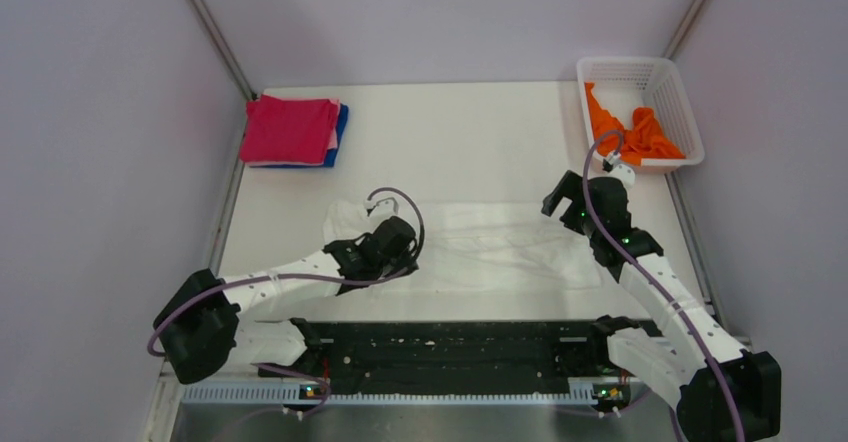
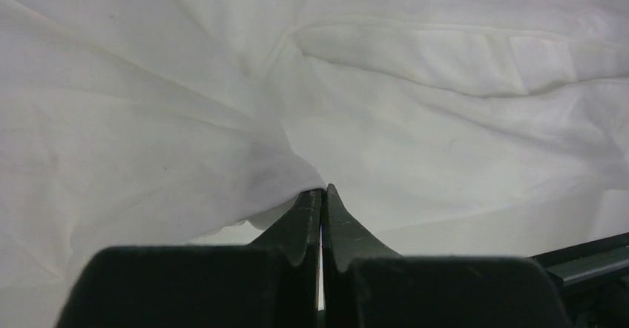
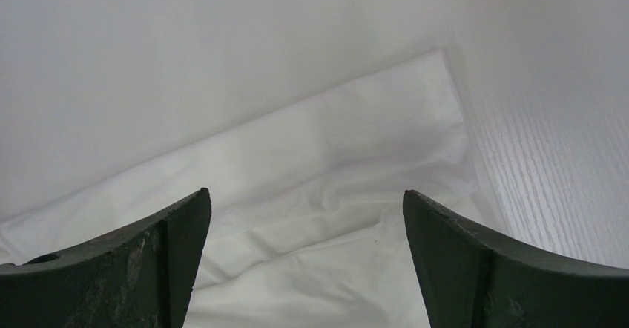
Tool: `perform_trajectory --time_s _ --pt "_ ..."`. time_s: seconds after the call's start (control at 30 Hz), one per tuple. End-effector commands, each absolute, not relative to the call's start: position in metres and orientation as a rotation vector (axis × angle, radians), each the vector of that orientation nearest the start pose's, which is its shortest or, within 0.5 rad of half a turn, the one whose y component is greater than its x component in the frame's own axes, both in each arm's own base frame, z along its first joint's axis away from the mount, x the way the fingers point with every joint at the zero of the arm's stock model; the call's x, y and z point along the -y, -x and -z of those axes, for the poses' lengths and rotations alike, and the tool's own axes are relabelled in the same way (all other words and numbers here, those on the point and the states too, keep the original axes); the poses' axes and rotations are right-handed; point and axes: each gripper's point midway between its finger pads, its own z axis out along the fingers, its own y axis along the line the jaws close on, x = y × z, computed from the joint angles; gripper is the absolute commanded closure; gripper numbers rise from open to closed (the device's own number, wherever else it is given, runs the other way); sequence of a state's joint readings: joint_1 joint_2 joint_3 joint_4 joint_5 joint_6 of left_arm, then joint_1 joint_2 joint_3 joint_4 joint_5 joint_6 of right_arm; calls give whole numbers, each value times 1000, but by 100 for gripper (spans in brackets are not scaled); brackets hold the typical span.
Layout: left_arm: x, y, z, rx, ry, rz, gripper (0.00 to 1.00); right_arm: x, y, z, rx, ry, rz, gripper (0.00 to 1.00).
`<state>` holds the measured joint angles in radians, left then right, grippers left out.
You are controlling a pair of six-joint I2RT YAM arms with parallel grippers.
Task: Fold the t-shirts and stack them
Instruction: Fold the other side of the tshirt into a rectangle
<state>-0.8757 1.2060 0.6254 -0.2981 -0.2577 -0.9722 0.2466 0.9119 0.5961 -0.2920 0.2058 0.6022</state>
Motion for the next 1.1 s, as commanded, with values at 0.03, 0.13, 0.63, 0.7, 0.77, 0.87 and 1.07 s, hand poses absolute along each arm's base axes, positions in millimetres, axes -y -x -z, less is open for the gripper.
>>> perform_trajectory --time_s 0.03,0.13,0.63,0.7,0.77,0.87,1.07 --pt "244 -204 -64 -2472 310 520 100 -65 -293 -140 -2086 -485 -299 1" --pt "251 -203 -61 -2479 299 516 92 -66 -293 -139 -2087 -483 -306 1" --pt "297 -153 -128 -2456 -302 732 24 -68 -293 -139 -2086 -475 -321 1" --pt "287 -161 -136 -2410 -284 687 20 -69 -293 -139 -2086 -473 -326 1" --pt "269 -180 -142 -2339 -174 575 8 -69 -292 -139 -2088 -470 -328 1" --pt "262 -192 -148 -2292 -148 534 1 -70 -292 -141 -2085 -468 -334 1" --pt "282 -186 -140 -2336 -297 567 1 -70 -292 -141 -2083 -468 -334 1"
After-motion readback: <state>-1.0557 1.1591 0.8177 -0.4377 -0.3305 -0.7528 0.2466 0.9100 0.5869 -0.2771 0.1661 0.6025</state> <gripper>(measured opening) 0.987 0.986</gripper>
